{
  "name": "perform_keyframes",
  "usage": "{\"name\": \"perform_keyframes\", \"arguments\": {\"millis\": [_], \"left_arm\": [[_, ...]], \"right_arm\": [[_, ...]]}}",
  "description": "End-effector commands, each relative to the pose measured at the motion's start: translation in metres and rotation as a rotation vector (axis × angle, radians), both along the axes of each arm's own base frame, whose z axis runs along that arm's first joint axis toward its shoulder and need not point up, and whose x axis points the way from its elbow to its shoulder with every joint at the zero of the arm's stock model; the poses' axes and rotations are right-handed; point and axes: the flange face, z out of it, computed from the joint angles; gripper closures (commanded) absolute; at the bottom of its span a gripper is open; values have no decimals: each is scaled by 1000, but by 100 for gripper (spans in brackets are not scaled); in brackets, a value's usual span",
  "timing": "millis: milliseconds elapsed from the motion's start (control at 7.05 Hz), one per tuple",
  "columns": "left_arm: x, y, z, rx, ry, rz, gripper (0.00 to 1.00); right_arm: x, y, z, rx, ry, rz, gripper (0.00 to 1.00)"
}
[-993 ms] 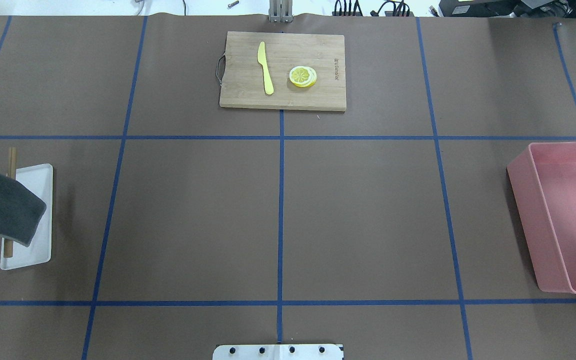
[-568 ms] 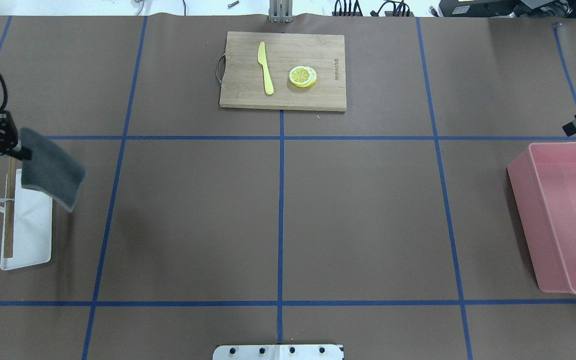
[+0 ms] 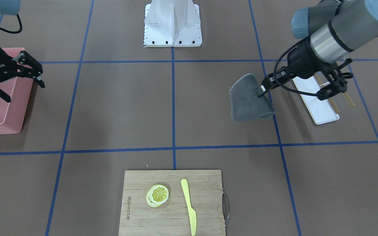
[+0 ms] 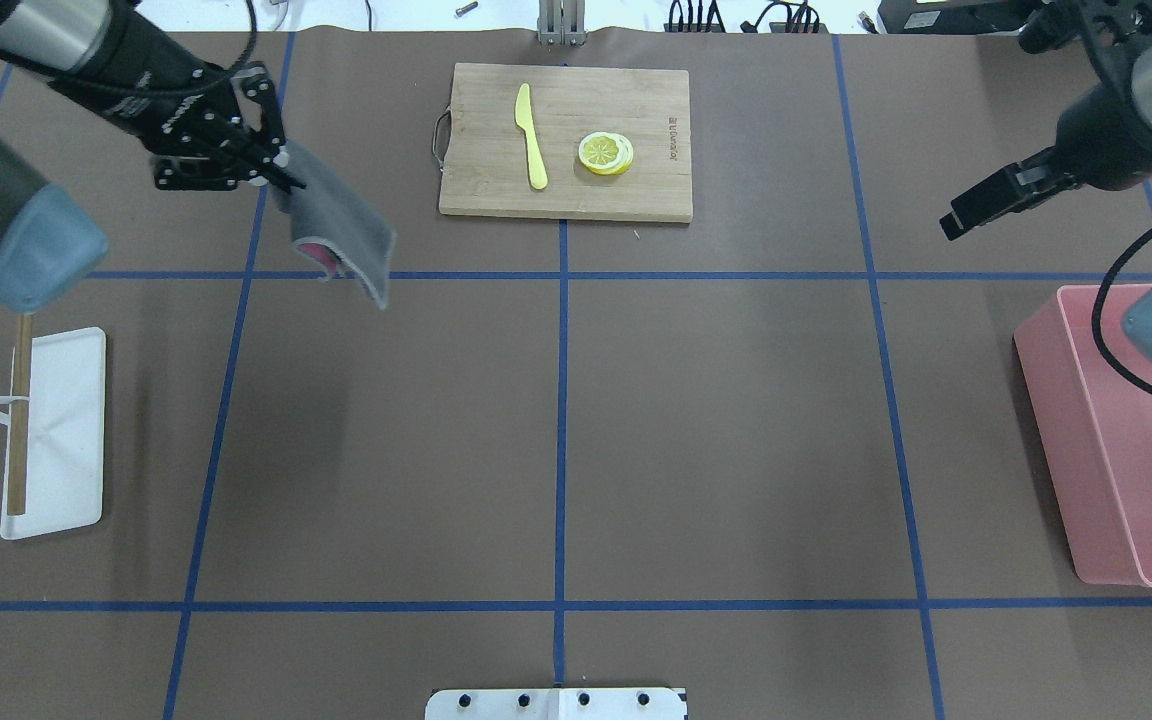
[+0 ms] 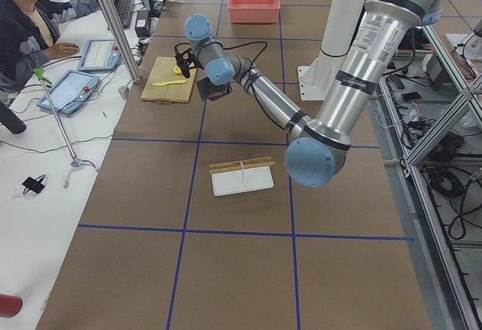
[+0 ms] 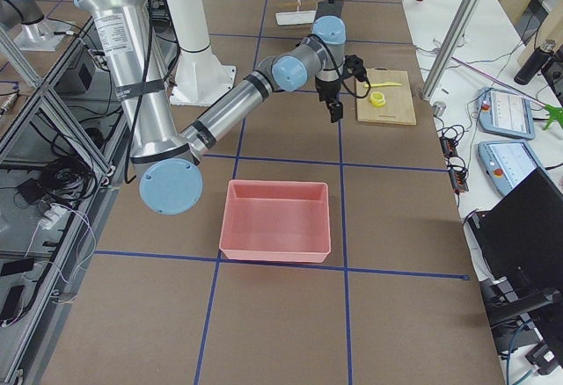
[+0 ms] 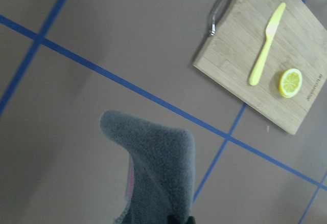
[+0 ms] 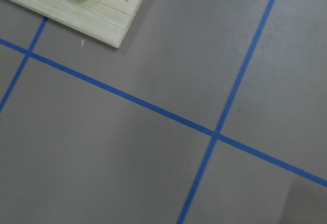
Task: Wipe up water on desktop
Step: 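Lift the grey cloth with the left gripper while the right arm approaches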
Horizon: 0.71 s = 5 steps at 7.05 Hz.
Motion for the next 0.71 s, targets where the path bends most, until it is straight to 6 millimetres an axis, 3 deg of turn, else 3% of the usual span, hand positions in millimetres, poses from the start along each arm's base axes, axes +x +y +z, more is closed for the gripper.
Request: {"name": "perform_keyframes", "arguments": {"millis": [0, 142, 284, 568], "left_arm": [[79, 2, -81, -61, 19, -63, 100], [116, 12, -115, -71, 32, -73, 100], [131, 16, -139, -84, 47, -91, 100], [131, 19, -151, -87, 64, -93, 100]], "right_arm": [[-59, 33, -75, 180, -47, 9, 0], [-108, 60, -95, 245, -118, 57, 0], [-146, 87, -109, 357, -165, 109, 0], [-171, 110, -121, 441, -198, 156, 0]]}}
